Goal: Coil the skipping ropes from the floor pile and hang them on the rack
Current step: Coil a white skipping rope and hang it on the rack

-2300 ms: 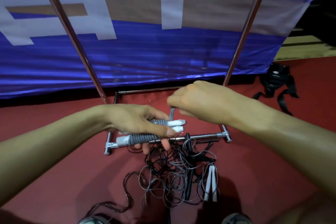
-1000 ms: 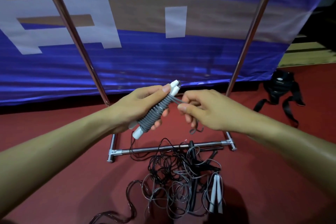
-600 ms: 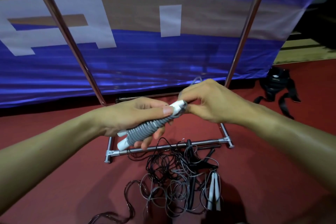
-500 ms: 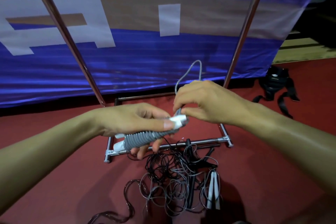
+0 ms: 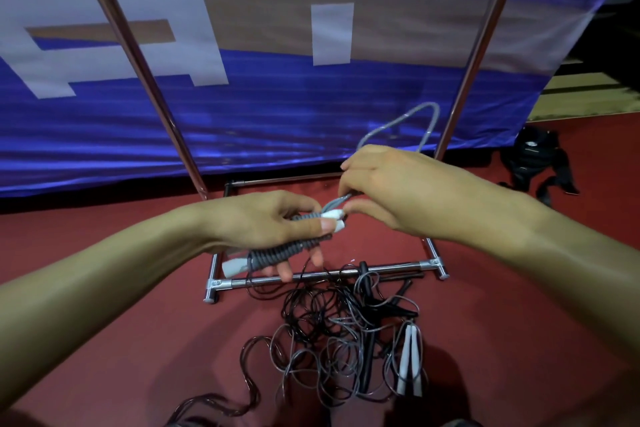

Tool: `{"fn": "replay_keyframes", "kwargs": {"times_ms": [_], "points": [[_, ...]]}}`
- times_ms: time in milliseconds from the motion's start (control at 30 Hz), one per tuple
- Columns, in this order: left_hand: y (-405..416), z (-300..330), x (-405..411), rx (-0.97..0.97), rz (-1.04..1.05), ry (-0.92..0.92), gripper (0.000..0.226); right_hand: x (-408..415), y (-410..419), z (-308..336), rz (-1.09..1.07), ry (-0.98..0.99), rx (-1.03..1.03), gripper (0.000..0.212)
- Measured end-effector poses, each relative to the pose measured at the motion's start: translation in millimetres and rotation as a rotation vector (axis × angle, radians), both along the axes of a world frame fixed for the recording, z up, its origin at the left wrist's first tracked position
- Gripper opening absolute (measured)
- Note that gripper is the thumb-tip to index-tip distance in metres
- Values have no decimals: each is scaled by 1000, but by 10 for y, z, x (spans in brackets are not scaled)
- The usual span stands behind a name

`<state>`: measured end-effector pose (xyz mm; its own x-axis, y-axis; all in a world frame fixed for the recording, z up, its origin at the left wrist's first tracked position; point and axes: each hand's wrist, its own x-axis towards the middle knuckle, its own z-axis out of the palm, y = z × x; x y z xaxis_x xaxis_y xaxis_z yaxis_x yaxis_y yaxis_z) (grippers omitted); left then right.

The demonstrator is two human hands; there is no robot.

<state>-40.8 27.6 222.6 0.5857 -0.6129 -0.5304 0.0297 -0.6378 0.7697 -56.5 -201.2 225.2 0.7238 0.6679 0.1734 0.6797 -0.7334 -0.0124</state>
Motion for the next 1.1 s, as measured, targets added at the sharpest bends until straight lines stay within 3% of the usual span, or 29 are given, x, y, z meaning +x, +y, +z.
{"fn": "replay_keyframes", "kwargs": {"times_ms": [67, 133, 300, 467, 600, 733, 800, 967, 1100], "points": [[-8, 5, 7, -29, 47, 6, 36, -8, 14, -40, -49, -106, -26, 8], [-34, 13, -3, -59, 87, 5, 32, -45, 67, -75, -127, -175, -84, 18], [-64, -22, 9, -146, 226, -75, 34, -156, 152, -11, -247, -125, -131, 34], [-55, -5, 18, -267, 321, -2, 47, -158, 161, 10, -229, 156, 150, 16], [-26, 25, 25, -296, 359, 15, 50, -203, 220, 20, -242, 66, 163, 42], [-34, 71, 40, -341, 411, 21, 45, -171, 191, -30, -165, 258, 441, 13], [-32, 64, 49, -342, 425, -1, 48, -162, 151, -56, -179, 365, 517, 8], [-44, 45, 49, -374, 407, -22, 49, -188, 124, -4, -221, 336, 344, 8], [-81, 26, 83, -350, 439, -156, 42, -218, 144, 39, -268, 261, 223, 10]]}}
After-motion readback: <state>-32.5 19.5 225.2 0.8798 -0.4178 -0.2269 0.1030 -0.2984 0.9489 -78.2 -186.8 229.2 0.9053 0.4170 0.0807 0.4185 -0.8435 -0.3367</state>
